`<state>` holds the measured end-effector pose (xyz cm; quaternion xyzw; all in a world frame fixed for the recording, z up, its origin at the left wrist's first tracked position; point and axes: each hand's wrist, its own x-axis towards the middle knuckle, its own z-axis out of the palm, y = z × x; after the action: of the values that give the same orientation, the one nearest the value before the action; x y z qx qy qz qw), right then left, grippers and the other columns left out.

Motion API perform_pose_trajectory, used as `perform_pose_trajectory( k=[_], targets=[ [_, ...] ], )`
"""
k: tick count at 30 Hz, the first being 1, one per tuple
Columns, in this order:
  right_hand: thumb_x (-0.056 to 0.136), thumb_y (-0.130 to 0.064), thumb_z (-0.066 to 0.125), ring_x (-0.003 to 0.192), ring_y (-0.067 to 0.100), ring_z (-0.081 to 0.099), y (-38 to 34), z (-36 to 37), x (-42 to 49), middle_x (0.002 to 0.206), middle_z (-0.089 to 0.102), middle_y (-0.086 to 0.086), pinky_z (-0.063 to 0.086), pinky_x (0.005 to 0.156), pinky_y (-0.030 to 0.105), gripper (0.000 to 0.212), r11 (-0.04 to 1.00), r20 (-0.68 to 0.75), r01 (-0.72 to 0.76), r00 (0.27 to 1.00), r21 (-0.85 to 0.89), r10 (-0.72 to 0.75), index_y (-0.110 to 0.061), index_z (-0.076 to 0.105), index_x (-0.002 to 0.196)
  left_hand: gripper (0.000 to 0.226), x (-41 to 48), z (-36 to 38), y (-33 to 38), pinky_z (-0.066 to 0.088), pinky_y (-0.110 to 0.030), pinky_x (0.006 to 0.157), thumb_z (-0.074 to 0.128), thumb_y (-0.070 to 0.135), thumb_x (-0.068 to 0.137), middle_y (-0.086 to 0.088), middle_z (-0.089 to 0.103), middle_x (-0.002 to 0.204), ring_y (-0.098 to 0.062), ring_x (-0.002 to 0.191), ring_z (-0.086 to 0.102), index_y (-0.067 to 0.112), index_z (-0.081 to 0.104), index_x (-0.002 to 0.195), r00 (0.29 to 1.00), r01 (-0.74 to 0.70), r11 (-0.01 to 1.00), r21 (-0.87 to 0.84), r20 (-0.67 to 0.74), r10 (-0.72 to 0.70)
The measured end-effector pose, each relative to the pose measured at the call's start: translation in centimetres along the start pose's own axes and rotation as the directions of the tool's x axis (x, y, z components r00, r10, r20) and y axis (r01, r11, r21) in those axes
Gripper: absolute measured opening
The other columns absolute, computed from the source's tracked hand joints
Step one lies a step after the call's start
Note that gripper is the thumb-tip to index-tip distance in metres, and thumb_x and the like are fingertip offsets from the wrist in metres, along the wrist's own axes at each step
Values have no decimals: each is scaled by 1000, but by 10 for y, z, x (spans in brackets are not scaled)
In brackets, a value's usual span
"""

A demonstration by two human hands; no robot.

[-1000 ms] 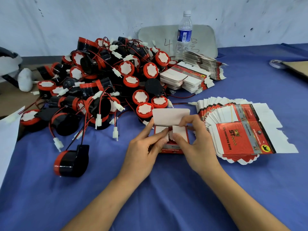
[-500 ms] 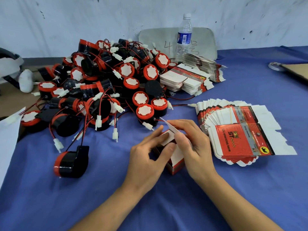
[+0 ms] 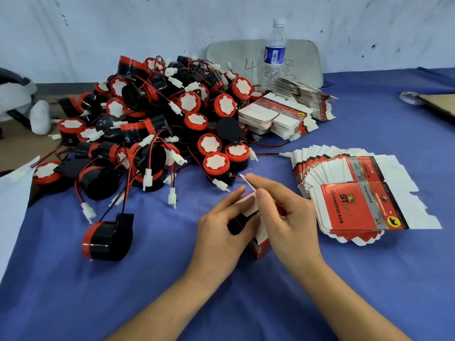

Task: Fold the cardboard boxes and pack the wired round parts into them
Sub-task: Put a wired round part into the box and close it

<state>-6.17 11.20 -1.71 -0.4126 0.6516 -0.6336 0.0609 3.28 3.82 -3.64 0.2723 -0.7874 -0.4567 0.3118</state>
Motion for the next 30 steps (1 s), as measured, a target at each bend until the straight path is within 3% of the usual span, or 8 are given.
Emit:
perform_pose_trajectory(
  k=[4,9,11,15,19,23,27,30],
  targets=[
    [88,-23,50,103,-1,64,-2,2,-2,109,69,-18,47,96,53,33,991,-18,30,999,-134,-33,-25,70,113,35,-1,0,2,39,-7,95,71,15,84,15,58,132,16,117,49,28,69,116,1000,-10,1000,-23,2,10],
    [89,-14,56,109,0,62,-2,2,-3,117,67,-10,48,95,55,32,980,-54,98,993,-175,-109,-28,66,116,34,0,1,2,39,-5,92,72,13,84,15,61,127,17,112,51,25,69,116,999,-32,999,-15,-1,32],
    [89,-8,57,110,0,60,2,-1,-1,117,66,-10,51,94,45,36,976,-58,114,990,-187,-126,-29,64,117,35,0,3,1,39,-6,93,73,13,84,15,62,126,15,113,52,20,70,118,999,-26,999,-20,-21,26],
    [92,-10,58,86,7,68,8,-5,0,103,72,-14,52,81,25,42,958,5,144,989,-249,-148,-31,55,129,31,0,5,0,40,-7,91,73,11,83,17,64,120,11,110,55,19,72,112,997,-50,999,-21,-62,48],
    [87,-11,63,102,-7,61,7,1,-6,107,71,-13,36,90,0,42,930,66,213,977,-299,-203,-23,60,127,35,-1,5,-2,46,-14,86,72,4,81,13,68,109,3,102,62,26,67,108,994,-33,998,-53,-101,28],
    [92,-17,62,107,-6,61,5,-4,-3,114,68,-23,51,96,34,64,981,92,85,993,-177,-69,-55,34,135,68,3,-4,-7,48,-20,94,76,7,80,14,60,124,-1,114,58,33,40,131,987,153,941,-303,89,-131],
    [87,-22,59,108,-8,60,-1,-5,-5,113,59,-39,43,103,51,81,978,107,88,992,-187,-69,-66,13,138,109,1,-3,-6,43,-13,96,78,50,54,30,45,132,9,122,46,56,6,136,972,135,988,-69,201,-119],
    [87,-24,59,110,-6,60,2,-9,-5,110,62,-37,37,106,54,82,991,157,39,987,-130,-18,-68,12,137,120,5,-4,-7,33,-32,113,68,65,43,27,33,144,-4,139,29,66,-18,126,964,129,990,54,226,-138]
  ],
)
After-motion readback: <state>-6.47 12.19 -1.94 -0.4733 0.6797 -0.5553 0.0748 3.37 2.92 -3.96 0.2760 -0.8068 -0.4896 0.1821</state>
